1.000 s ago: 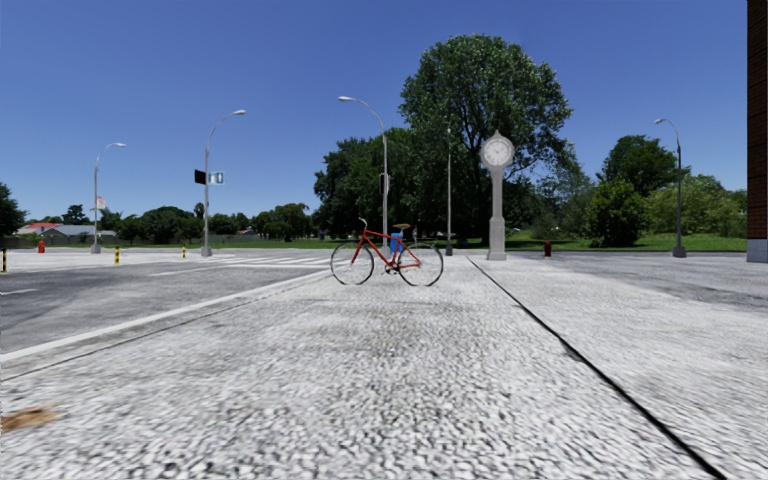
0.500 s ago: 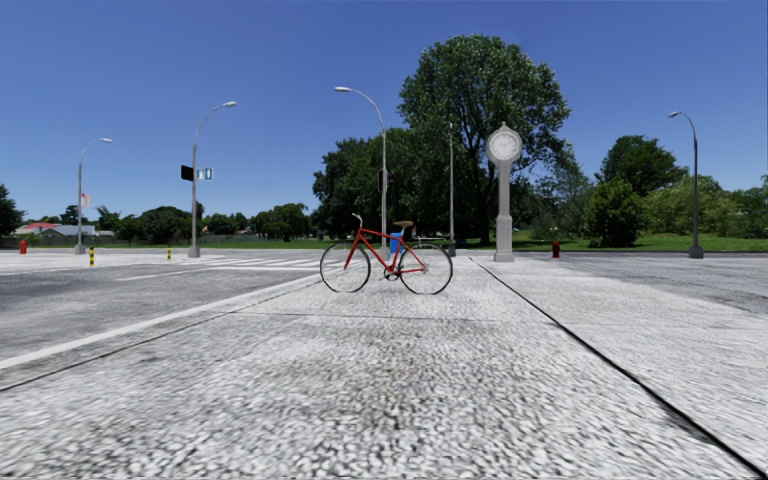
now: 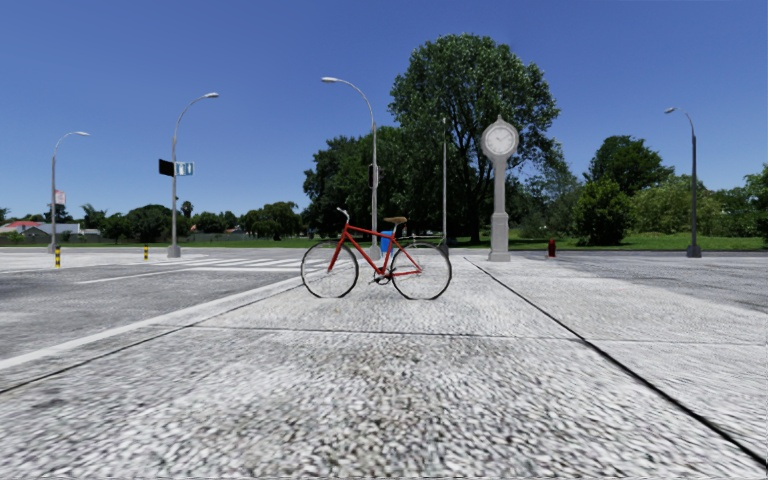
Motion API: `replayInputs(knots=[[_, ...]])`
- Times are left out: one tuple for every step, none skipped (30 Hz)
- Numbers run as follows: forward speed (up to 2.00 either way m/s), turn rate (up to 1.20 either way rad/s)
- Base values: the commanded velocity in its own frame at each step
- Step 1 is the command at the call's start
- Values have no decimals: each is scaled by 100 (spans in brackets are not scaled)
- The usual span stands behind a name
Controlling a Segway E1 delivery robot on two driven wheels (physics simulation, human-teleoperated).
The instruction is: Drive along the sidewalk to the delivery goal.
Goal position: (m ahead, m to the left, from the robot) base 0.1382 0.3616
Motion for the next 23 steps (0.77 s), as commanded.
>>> replayInputs(knots=[[0, 0], [0, 0], [0, 0], [0, 0], [0, 0], [0, 0], [0, 0], [0, 0], [0, 0], [0, 0], [0, 0], [0, 0], [0, 0], [0, 0], [0, 0], [0, 0], [0, 0], [0, 0], [0, 0], [0, 0], [0, 0], [0, 0], [0, 0]])
